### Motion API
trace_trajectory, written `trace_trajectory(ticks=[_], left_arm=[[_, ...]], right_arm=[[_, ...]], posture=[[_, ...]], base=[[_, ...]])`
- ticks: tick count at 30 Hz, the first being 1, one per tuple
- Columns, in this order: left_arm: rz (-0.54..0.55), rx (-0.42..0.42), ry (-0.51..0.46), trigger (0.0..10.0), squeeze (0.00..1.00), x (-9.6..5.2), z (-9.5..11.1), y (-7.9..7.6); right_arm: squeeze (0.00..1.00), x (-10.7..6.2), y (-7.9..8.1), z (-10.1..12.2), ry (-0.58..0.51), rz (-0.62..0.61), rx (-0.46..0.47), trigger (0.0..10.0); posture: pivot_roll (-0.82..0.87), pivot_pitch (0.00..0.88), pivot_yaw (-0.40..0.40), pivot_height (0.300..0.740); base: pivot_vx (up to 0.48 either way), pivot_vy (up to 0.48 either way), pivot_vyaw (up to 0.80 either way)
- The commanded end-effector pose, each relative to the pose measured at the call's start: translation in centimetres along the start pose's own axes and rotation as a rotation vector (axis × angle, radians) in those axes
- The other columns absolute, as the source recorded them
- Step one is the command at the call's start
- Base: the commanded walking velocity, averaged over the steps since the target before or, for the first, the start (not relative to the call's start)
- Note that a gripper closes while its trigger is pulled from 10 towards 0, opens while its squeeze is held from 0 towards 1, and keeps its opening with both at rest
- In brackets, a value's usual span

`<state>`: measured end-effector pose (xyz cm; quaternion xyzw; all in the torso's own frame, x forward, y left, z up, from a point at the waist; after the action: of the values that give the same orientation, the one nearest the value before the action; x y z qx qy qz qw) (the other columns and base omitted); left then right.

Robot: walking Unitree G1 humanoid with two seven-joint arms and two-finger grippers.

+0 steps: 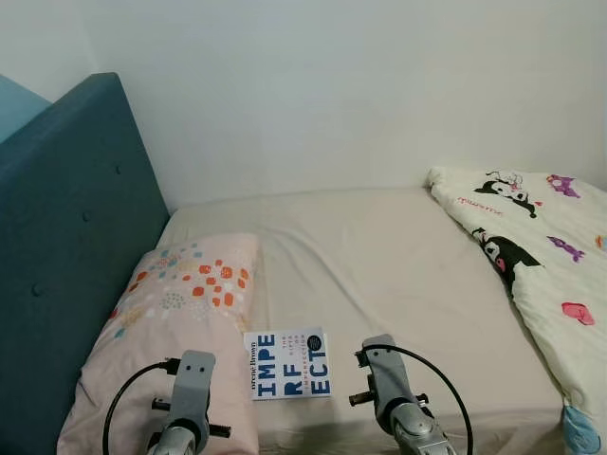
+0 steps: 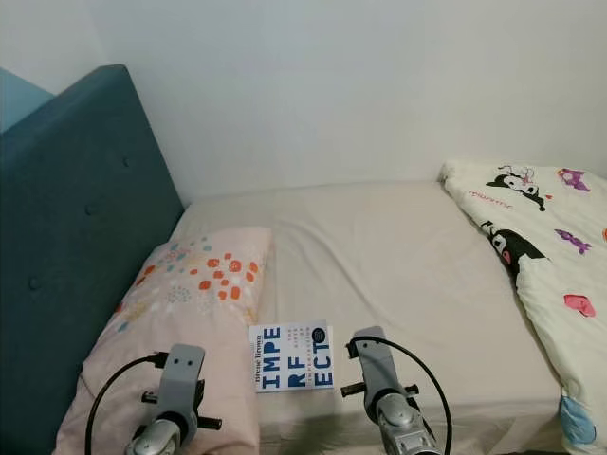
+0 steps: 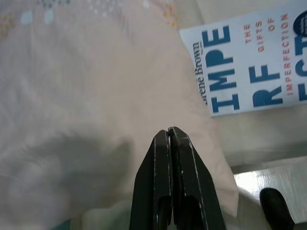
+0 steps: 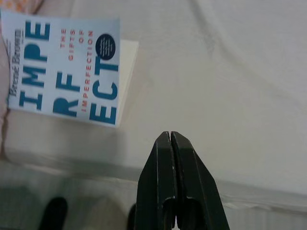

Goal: Clean up the room

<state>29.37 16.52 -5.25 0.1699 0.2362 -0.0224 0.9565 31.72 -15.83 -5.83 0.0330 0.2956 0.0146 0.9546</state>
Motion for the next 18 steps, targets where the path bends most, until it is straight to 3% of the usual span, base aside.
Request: trace_trajectory(ticks=[1,18], left_arm=[[0.018,-0.005,0.000,10.0,0.00,0.05,-0.13,0.82],[0.033,-0.026,-0.016,10.0,0.00,0.01,-0.02,0.81]], right_arm=[[0.00,-0.07,0.20,0.00,-0.013,0.004,0.047,10.0],[0.00,0.06,0.20,0.39,-0.027,0.000,0.030,10.0]], posture=[[-0.03,0.024,0.032,0.740],[-0.02,0.009,0.023,0.740]], base=[[0.000,0.000,0.00],[0.000,0.000,0.00]])
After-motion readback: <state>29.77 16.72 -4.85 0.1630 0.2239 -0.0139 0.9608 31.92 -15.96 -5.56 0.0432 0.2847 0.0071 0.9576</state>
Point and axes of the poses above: a point about 5 cm out from each wrist's last joint towards the gripper, its own x axis pointing out of the wrist towards the gripper, its own z axis along the axis of the wrist's last joint, y = z × x, the point moved 6 cm from there along x, pointing out of the wrist towards the gripper, and after that the axes turned 14 degrees about x, right-handed, at the moved point
